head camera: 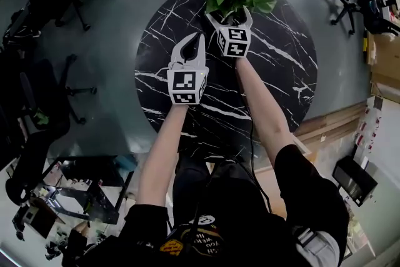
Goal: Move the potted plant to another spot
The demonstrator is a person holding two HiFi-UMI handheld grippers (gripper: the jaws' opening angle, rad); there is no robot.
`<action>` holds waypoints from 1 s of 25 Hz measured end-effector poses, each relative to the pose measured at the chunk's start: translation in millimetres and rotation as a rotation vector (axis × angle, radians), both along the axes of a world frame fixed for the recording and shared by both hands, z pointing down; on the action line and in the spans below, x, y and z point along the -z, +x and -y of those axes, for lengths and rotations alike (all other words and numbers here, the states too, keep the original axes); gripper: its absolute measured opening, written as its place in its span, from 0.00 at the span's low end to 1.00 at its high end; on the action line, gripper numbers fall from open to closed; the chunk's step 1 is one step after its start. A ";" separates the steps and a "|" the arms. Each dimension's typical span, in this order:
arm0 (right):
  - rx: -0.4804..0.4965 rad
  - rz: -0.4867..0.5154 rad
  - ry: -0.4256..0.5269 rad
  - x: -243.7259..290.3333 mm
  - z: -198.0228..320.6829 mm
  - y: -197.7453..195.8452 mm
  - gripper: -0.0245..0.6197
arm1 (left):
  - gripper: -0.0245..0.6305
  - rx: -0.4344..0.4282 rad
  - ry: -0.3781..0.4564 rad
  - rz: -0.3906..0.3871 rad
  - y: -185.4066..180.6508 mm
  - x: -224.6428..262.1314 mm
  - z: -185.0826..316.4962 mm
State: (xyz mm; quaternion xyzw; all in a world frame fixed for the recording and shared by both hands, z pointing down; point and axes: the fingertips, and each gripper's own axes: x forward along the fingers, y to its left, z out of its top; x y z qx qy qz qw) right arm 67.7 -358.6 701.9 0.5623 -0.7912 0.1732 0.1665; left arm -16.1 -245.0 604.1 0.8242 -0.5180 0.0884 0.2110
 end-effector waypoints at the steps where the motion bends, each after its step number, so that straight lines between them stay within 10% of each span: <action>1: -0.006 0.000 0.001 0.0 6.5 0.9 0.88 | 0.04 -0.001 0.004 -0.002 0.0 -1.2 3.9; 15: -0.016 -0.023 -0.008 0.2 39.5 -4.5 0.82 | 0.04 -0.034 0.003 0.062 1.2 -9.4 26.0; 25: -0.090 -0.033 -0.027 0.7 7.6 68.9 0.82 | 0.04 -0.111 -0.023 0.087 50.7 -18.1 15.8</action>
